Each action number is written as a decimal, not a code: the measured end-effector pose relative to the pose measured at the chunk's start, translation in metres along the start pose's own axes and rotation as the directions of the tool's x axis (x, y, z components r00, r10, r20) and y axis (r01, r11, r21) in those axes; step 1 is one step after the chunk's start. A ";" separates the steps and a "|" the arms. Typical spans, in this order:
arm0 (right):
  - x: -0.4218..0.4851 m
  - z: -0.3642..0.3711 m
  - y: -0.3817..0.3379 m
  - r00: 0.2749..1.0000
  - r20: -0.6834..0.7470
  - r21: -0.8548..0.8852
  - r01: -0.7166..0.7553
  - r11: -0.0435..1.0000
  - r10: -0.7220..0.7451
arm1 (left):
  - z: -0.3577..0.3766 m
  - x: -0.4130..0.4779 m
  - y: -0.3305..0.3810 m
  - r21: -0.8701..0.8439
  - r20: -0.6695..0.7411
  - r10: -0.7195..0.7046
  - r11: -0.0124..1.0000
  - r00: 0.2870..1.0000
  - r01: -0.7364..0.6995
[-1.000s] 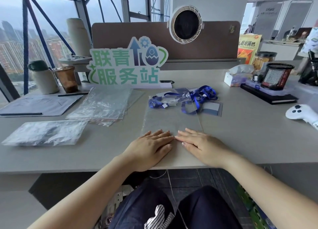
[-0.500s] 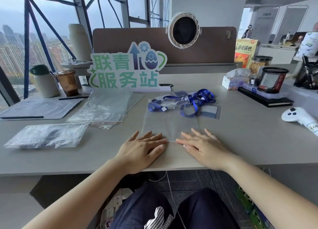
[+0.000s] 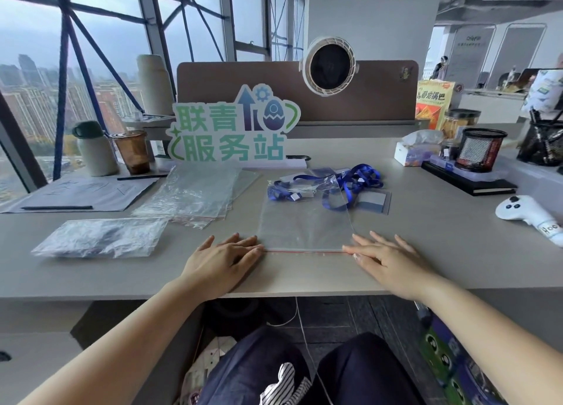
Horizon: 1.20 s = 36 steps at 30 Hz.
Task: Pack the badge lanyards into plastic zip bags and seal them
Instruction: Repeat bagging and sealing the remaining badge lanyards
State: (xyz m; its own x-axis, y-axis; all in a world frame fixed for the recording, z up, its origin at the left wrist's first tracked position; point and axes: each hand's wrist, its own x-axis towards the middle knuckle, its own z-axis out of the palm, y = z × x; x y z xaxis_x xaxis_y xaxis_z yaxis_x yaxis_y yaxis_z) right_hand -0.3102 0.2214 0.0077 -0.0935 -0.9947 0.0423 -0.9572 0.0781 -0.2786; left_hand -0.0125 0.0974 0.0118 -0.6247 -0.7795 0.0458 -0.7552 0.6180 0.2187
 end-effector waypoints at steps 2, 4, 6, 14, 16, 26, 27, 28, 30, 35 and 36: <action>0.001 0.002 0.002 1.000 -0.012 0.015 -0.009 1.000 0.010 | 0.000 0.001 -0.001 0.000 -0.004 -0.003 1.000 1.000 0.003; 0.002 0.004 0.003 0.999 -0.030 0.039 -0.019 0.999 0.020 | 0.001 0.001 -0.002 -0.003 -0.007 -0.009 1.000 1.000 0.009; 0.003 0.005 0.003 0.998 -0.054 0.081 -0.018 0.997 0.023 | 0.002 0.001 -0.003 -0.015 -0.026 -0.017 1.000 1.000 0.017; 0.009 0.007 0.006 0.986 -0.156 0.294 -0.003 0.956 0.051 | 0.003 0.001 -0.004 -0.053 -0.089 -0.041 0.998 0.995 0.037; 0.008 0.008 0.007 0.981 -0.184 0.311 -0.003 0.951 0.063 | 0.003 0.002 -0.005 -0.064 -0.095 -0.047 0.997 0.994 0.041; 0.007 0.005 0.008 0.979 -0.128 0.181 -0.133 0.974 0.157 | -0.002 0.001 -0.002 -0.001 -0.088 -0.026 1.000 0.996 0.026; 0.006 0.003 0.009 0.984 -0.096 0.189 -0.132 0.973 0.152 | -0.003 0.001 -0.001 -0.006 -0.090 -0.031 1.000 0.996 0.030; 0.006 0.001 0.010 0.988 -0.069 0.190 -0.121 0.974 0.136 | -0.004 0.002 0.000 -0.018 -0.096 -0.035 0.999 0.995 0.034; 0.007 -0.003 0.015 0.995 -0.049 0.182 -0.071 0.981 0.081 | -0.005 0.004 0.000 -0.042 -0.134 -0.012 0.999 0.991 0.006; 0.016 -0.005 0.026 0.980 -0.198 0.259 0.040 0.965 0.012 | -0.008 0.016 0.006 -0.172 -0.110 0.086 0.980 0.990 -0.104; 0.018 -0.005 0.024 0.976 -0.219 0.223 0.059 0.973 -0.009 | -0.008 0.018 0.009 -0.151 -0.074 0.104 0.982 0.992 -0.114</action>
State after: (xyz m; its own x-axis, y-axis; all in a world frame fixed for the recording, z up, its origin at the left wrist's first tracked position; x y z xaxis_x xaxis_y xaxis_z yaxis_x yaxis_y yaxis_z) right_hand -0.3363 0.2059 0.0065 -0.1429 -0.9567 0.2536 -0.8757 0.0028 -0.4828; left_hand -0.0286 0.0885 0.0221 -0.6833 -0.7165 0.1404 -0.6401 0.6803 0.3570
